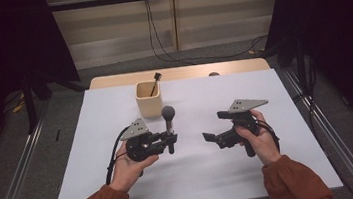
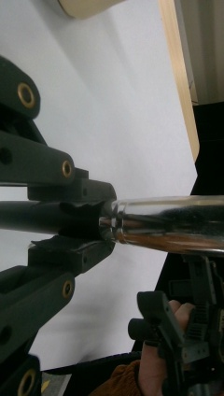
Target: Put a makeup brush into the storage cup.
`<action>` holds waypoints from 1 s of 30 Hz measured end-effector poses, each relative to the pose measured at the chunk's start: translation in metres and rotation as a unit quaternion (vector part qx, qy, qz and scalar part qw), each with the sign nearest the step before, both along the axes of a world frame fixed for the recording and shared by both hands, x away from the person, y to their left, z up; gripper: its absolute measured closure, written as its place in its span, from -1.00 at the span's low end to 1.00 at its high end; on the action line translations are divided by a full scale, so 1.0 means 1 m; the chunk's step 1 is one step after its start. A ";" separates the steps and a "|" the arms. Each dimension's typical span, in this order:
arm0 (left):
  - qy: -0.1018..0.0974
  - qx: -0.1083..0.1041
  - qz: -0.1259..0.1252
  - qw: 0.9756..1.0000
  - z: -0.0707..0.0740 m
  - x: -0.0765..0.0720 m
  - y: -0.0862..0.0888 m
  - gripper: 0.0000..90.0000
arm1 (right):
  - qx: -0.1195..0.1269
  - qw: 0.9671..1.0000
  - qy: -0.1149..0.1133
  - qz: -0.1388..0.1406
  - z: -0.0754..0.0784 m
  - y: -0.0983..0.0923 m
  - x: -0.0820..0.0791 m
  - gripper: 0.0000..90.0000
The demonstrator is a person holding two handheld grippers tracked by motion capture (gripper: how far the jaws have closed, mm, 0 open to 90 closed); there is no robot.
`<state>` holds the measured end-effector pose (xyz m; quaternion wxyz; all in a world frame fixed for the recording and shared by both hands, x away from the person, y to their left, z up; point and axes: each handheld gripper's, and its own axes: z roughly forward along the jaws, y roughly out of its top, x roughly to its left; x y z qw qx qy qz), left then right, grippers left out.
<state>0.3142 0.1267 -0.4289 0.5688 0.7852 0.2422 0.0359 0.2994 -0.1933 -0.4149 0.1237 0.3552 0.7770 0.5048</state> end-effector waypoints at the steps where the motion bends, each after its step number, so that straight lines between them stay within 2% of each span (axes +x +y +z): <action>1: 0.002 -0.002 0.002 1.000 0.000 0.000 0.002 0.66 | 0.001 1.000 -0.004 -0.003 -0.001 -0.001 -0.002 -0.97; 7: 0.003 0.000 0.010 1.000 0.003 -0.002 0.013 0.66 | 0.025 0.999 -0.023 -0.024 -0.005 -0.008 -0.009 -0.97; 10: 0.004 -0.007 0.016 1.000 0.005 -0.001 0.016 0.66 | 0.022 0.999 -0.024 -0.025 -0.005 -0.009 -0.013 -0.96; 16: -0.002 -0.004 0.017 1.000 0.010 -0.002 0.021 0.66 | 0.025 0.998 -0.044 -0.043 -0.006 -0.014 -0.020 -0.98; 20: -0.005 -0.003 0.015 1.000 0.013 -0.005 0.023 0.66 | 0.027 0.998 -0.037 -0.047 -0.009 -0.019 -0.023 -0.97; 24: -0.006 -0.004 0.019 1.000 0.014 -0.004 0.028 0.66 | 0.031 0.997 -0.042 -0.060 -0.012 -0.025 -0.027 -0.98; 27: -0.007 -0.004 0.025 1.000 0.017 -0.002 0.032 0.66 | 0.034 0.995 -0.059 -0.074 -0.014 -0.031 -0.030 -0.99; 30: -0.010 -0.003 0.031 0.999 0.019 0.000 0.038 0.66 | 0.037 0.994 -0.063 -0.084 -0.017 -0.037 -0.032 -0.99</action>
